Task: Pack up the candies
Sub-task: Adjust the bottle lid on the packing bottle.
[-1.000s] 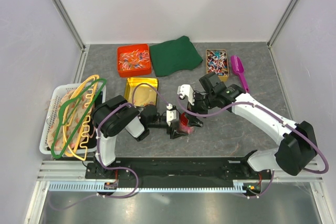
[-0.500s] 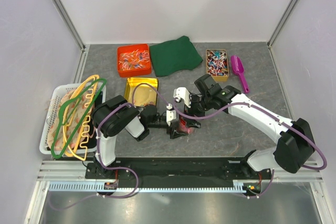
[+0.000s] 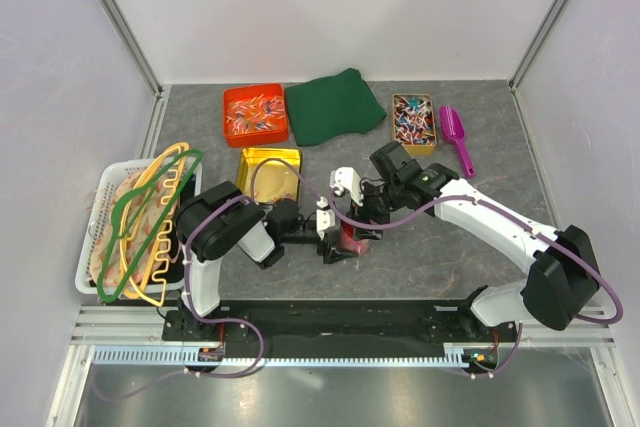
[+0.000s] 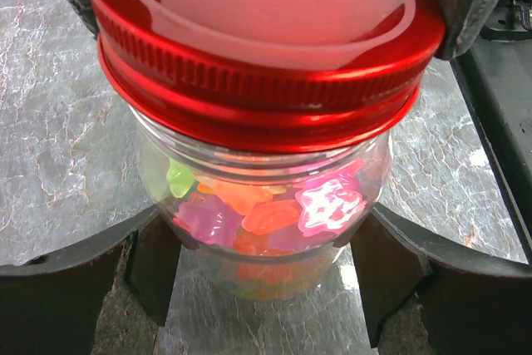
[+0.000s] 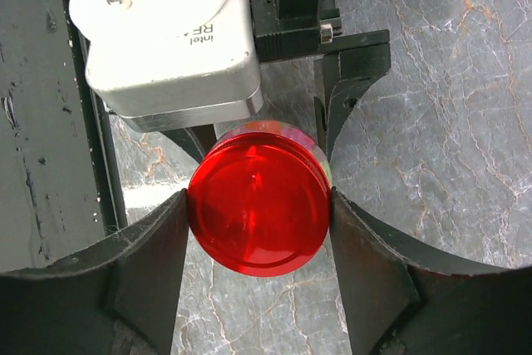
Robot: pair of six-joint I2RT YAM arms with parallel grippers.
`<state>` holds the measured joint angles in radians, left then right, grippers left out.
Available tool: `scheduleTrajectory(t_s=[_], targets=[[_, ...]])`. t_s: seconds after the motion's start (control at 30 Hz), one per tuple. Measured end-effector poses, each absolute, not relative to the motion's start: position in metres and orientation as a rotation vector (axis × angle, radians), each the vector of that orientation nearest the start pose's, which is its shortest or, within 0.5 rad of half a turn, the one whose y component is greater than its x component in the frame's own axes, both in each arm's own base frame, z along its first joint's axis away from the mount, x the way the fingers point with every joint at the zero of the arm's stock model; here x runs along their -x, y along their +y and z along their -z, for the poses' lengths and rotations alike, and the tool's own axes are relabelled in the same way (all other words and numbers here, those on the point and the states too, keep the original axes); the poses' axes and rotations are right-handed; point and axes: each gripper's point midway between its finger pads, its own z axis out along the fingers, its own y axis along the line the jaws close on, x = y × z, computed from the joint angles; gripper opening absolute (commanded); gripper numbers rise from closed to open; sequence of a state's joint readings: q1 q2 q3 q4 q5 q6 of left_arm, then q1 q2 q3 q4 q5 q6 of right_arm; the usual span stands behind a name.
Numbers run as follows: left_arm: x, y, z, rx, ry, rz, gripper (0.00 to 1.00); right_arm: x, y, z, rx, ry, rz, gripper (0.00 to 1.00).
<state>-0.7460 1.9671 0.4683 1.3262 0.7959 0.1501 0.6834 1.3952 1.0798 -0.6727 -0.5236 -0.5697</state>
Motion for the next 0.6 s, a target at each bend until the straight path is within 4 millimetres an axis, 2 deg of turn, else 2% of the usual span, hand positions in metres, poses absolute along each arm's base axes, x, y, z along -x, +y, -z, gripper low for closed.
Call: scheduleTrajectory(t_s=[0.6], targets=[[-0.205, -0.354, -0.042, -1.294, 1.288, 1.116, 0.80, -0.211, 0.259, -0.149, 1.665, 1.940, -0.712, 0.60]])
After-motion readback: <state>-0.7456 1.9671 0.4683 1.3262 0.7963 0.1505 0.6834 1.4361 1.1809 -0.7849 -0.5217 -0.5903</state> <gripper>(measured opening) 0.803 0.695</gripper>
